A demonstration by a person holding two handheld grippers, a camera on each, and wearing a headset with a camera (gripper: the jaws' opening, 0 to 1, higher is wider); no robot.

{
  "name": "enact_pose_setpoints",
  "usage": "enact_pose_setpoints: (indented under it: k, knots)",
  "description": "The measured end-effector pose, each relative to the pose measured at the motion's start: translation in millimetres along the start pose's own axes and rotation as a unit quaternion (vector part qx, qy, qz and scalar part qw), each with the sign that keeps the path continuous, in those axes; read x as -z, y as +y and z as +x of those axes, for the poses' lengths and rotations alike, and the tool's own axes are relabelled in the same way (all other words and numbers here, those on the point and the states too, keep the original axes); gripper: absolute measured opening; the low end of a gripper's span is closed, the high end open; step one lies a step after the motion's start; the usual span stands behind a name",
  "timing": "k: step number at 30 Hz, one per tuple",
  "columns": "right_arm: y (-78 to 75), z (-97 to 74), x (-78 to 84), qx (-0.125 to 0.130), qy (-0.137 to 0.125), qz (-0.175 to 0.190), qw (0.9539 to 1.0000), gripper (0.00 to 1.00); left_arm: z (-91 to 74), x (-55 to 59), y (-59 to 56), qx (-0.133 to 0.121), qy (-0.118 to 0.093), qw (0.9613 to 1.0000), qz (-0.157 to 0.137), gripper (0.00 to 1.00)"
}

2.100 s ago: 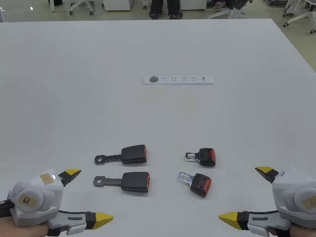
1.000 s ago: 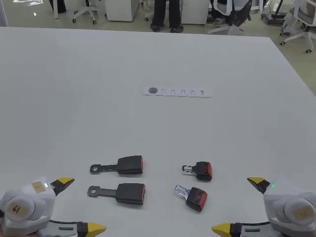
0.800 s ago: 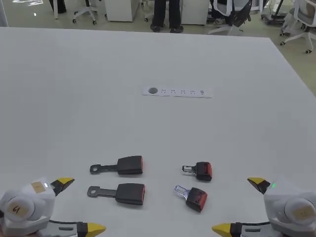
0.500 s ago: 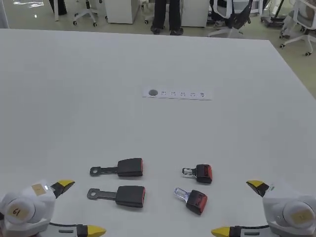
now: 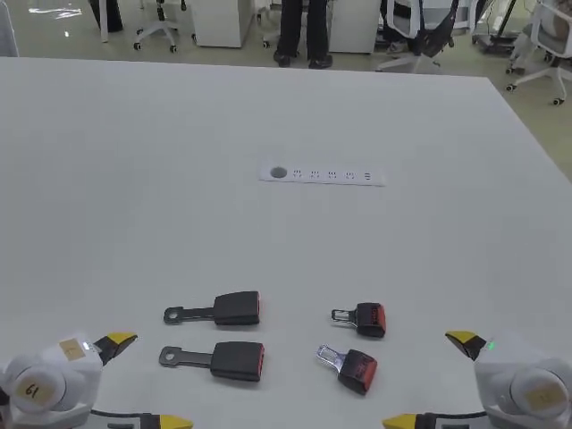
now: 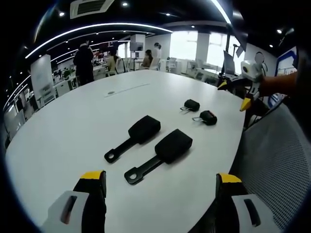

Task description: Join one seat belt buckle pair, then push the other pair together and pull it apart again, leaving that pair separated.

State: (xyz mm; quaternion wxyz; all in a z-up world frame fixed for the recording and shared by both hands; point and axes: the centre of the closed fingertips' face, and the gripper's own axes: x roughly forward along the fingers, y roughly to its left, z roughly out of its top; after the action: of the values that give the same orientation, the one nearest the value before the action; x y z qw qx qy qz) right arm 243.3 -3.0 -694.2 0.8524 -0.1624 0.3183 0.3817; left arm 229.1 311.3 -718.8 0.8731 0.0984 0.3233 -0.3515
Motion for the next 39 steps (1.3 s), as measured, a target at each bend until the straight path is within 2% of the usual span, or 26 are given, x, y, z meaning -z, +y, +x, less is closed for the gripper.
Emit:
enact_pose_setpoints:
  k: [3, 11, 14, 21, 25, 27, 29, 33, 37, 39]
  knots:
    - [0.1, -0.9, 0.3, 0.001, 0.0, 0.001, 1.0, 0.96, -1.0, -3.1, -0.9, -0.002, -0.003, 1.0, 0.002, 0.93]
    - [-0.8, 1.9, 7.5, 0.001, 0.007, 0.001, 1.0, 0.94, -1.9, -0.9, -1.4, -0.004, 0.006, 1.0, -0.001, 0.9]
    - [-0.6, 1.2, 12.2, 0.002, 0.027, -0.02, 0.9994, 0.9, -2.4, -1.5, -0.6, -0.004, 0.005, 1.0, -0.002, 0.9]
    - [1.9, 2.4, 6.8, -0.004, 0.018, -0.006, 0.9998, 0.89, -1.0, -1.5, -2.2, 0.003, 0.01, 0.9998, 0.016, 0.92]
    - [1.7, 4.4, 6.4, -0.007, 0.016, -0.004, 0.9998, 0.88, -1.6, -2.4, -1.5, 0.005, 0.009, 0.9997, 0.024, 0.89]
    - [2.5, 4.7, 7.4, -0.011, 0.019, -0.004, 0.9998, 0.85, -0.9, 0.7, -0.9, 0.009, 0.018, 0.9992, 0.034, 0.88]
    - [3.0, 5.6, 8.7, -0.013, 0.025, -0.02, 0.9994, 0.83, 0.0, 2.2, -1.5, 0.014, 0.03, 0.9985, 0.044, 0.87]
    - [4.5, 6.6, 7.8, -0.016, 0.028, -0.026, 0.9991, 0.8, 4.2, 1.3, -0.1, 0.019, 0.042, 0.9975, 0.054, 0.79]
    - [3.1, 10.5, 6.1, -0.021, 0.029, -0.027, 0.999, 0.77, 12.8, -8.1, -2.9, 0.031, 0.043, 0.9963, 0.068, 0.79]
    - [5.5, 10.2, 1.7, -0.022, 0.03, -0.029, 0.9989, 0.75, 18.2, -12.8, -6.9, 0.04, 0.051, 0.9945, 0.082, 0.78]
